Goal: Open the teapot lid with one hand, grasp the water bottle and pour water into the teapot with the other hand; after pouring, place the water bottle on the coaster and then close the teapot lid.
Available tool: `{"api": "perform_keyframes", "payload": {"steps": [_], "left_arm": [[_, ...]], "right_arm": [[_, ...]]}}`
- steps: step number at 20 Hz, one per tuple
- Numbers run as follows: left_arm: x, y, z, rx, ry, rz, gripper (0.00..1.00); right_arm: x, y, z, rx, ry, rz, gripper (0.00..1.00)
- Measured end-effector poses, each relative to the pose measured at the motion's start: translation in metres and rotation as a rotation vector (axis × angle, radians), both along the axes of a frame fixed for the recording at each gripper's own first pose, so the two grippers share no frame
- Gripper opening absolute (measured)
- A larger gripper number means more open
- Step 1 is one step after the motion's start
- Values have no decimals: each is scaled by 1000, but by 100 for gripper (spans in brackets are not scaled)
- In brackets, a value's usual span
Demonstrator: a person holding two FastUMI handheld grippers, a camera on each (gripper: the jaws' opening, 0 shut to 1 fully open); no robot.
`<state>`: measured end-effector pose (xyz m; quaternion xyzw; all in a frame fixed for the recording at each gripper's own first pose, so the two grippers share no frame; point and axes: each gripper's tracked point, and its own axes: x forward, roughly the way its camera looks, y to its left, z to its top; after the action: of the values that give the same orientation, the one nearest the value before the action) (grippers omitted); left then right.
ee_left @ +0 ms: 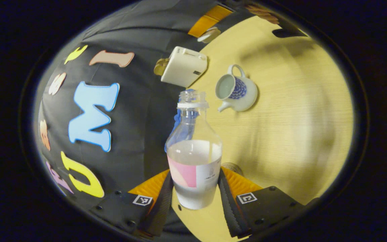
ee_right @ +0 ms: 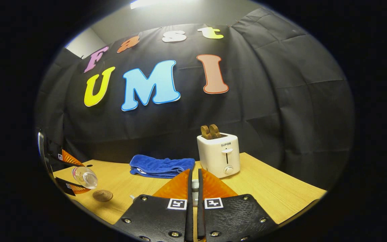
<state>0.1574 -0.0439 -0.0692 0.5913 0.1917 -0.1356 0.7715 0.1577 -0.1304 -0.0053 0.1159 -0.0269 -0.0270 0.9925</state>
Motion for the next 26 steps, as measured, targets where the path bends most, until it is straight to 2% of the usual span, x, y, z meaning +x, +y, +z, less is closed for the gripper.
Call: {"api": "perform_keyframes", "payload": {"steps": [4, 13, 23, 26], "left_arm": [[4, 14, -12, -189, -30, 75, 79], [9, 42, -24, -680, -78, 257, 80], [30, 47, -23, -1012, -120, 366, 78], [35, 52, -25, -1048, -136, 379, 78]], "right_arm": [[1, 5, -1, 5, 1, 12, 5], [1, 13, 1, 6, -2, 31, 5], [2, 12, -1, -1, 0, 29, 5], [2, 11, -1, 1, 0, 24, 5]]}}
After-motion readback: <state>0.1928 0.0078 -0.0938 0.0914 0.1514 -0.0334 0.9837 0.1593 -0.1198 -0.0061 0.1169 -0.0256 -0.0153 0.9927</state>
